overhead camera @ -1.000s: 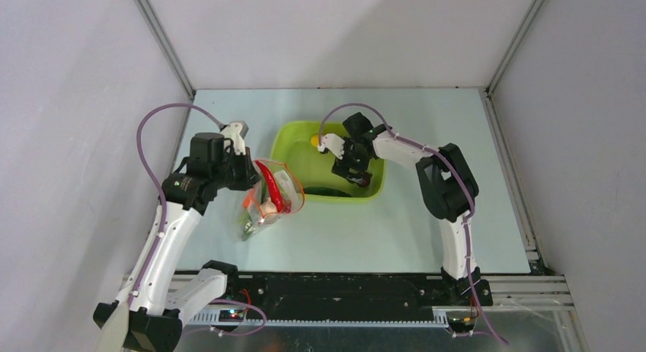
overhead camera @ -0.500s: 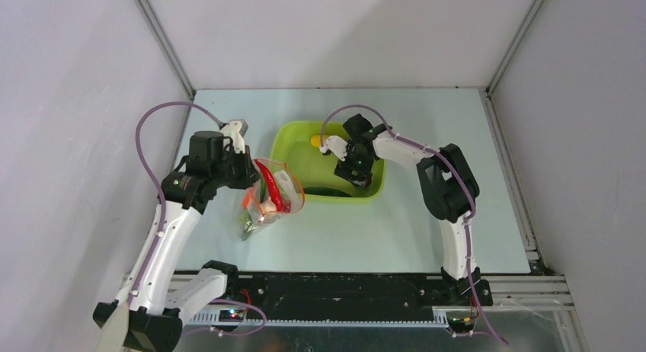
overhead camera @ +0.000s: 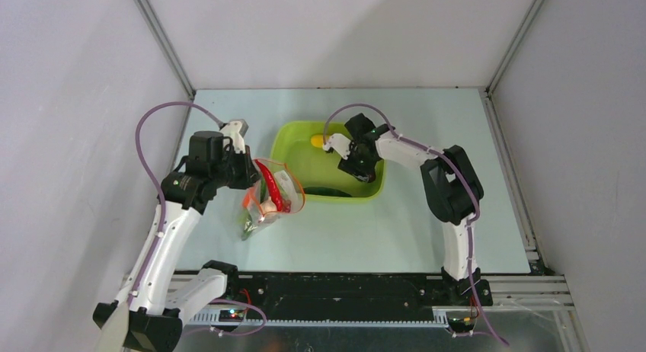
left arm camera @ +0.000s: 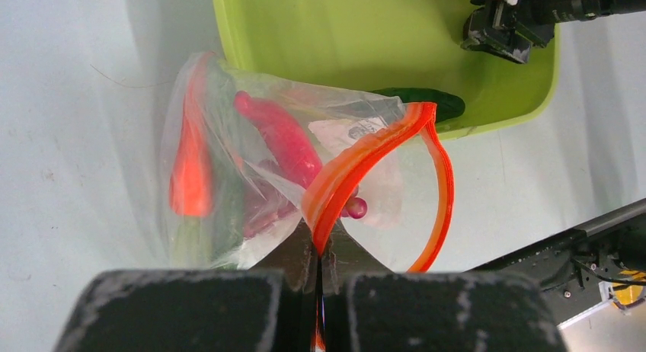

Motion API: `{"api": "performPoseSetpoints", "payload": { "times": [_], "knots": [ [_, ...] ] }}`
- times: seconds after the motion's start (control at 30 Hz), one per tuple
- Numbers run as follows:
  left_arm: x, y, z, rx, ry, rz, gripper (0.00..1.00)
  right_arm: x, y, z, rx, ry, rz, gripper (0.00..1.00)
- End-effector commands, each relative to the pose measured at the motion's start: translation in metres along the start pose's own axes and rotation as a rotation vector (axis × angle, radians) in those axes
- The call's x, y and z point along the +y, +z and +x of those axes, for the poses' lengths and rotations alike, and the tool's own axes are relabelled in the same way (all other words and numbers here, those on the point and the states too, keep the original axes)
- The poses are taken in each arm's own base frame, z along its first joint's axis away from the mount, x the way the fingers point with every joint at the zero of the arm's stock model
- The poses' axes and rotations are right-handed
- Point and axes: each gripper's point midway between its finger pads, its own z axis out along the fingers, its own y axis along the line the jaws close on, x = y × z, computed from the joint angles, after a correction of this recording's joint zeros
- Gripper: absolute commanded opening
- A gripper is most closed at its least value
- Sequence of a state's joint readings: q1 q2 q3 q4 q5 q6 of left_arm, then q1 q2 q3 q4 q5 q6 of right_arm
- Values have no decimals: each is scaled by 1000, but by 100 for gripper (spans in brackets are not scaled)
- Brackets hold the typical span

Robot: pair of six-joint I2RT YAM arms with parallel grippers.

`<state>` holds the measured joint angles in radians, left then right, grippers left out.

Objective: Place the food in the zip-top bag and seal the zipper

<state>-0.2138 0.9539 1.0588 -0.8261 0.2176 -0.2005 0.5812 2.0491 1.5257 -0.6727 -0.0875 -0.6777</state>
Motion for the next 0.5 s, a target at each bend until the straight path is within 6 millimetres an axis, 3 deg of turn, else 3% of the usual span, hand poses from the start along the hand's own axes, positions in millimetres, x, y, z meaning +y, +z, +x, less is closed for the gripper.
{"api": "performPoseSetpoints", "payload": {
  "times": [0.0, 0.27, 0.47],
  "knots": [
    [-14, -13, -24, -96, 38, 60, 0, -22, -50, -40, -169, 22, 115, 57],
    [-17, -12, -22, -107, 24, 74, 0, -21, -91, -75, -350, 62, 127, 55],
    [-18, -15, -21, -114, 25, 80, 0, -11, -74, -50, -247, 84, 101, 67]
  ]
}}
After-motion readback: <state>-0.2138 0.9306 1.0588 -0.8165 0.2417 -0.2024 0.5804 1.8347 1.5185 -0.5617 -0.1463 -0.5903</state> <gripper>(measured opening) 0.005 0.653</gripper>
